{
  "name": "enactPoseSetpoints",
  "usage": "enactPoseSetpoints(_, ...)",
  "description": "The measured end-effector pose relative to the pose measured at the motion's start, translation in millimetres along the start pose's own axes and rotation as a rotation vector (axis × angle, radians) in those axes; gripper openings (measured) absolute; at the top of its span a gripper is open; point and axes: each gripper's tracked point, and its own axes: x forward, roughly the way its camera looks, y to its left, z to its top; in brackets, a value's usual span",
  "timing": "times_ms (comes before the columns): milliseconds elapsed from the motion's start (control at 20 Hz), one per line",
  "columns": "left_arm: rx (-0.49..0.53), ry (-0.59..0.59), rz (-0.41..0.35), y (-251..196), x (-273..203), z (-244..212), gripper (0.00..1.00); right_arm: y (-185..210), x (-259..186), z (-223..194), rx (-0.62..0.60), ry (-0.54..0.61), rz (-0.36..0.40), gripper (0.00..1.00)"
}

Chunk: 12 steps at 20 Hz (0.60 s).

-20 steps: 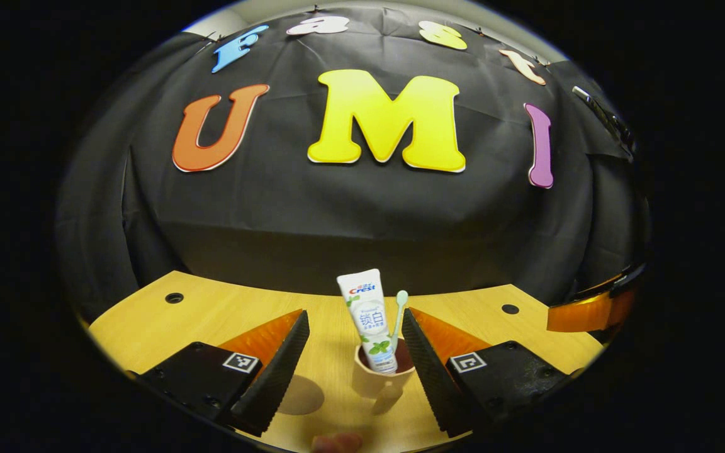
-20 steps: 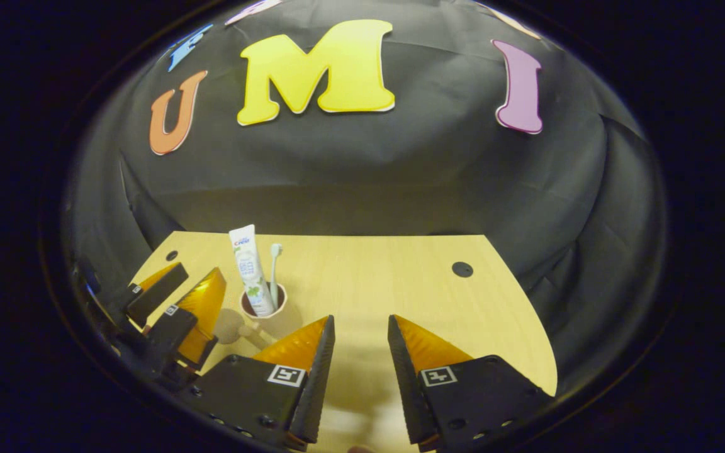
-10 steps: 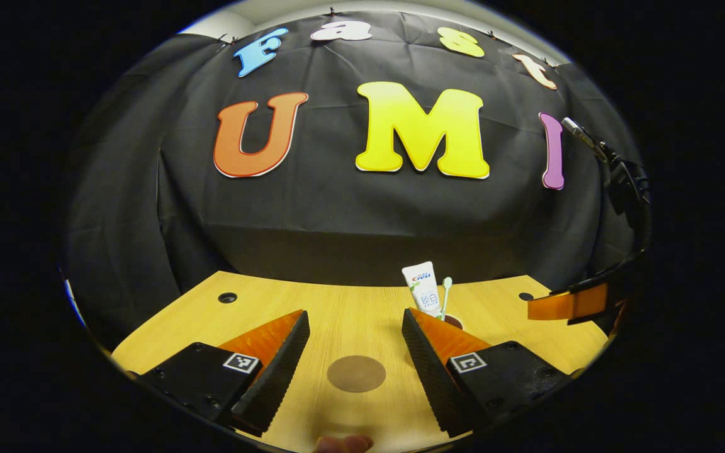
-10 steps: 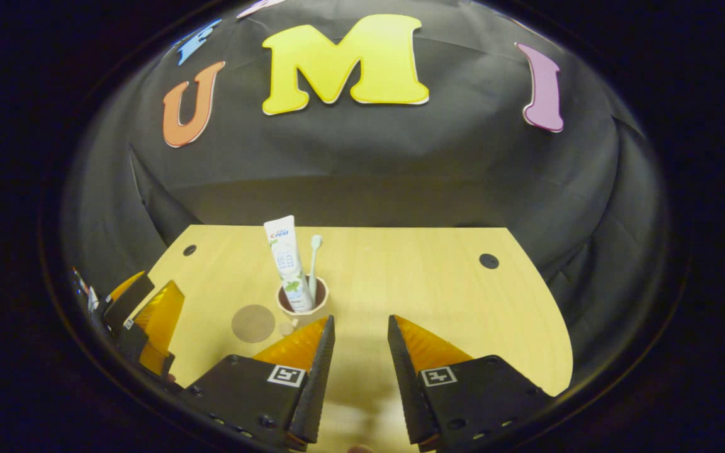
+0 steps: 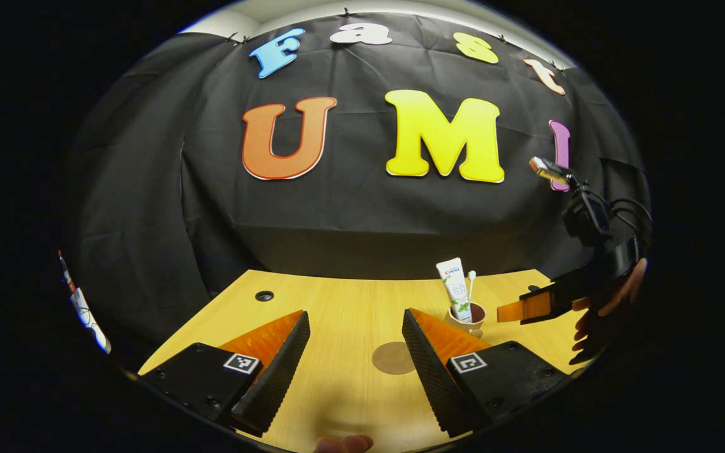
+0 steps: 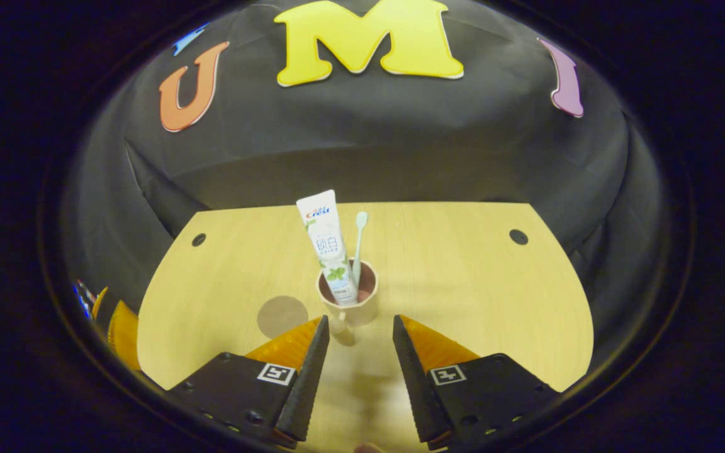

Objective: Put the toothbrush and toothpaste on the desktop into the cup, then pick up the cup and place it on the coaster on the desktop.

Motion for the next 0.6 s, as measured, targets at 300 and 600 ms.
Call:
enactPoseSetpoints(300, 0.002, -0.006, 0.028, 36.6, -9.4, 3.9, 0.94, 13.6, 30.7, -16.1, -0.003, 0.112, -0.032, 0.63)
enactPoseSetpoints(600, -0.050, 0.034, 0.087, 66.3, -6.5, -11.2, 0.94, 18.1, 62.5, -30.3, 0.006, 0.215, -0.072, 0.63)
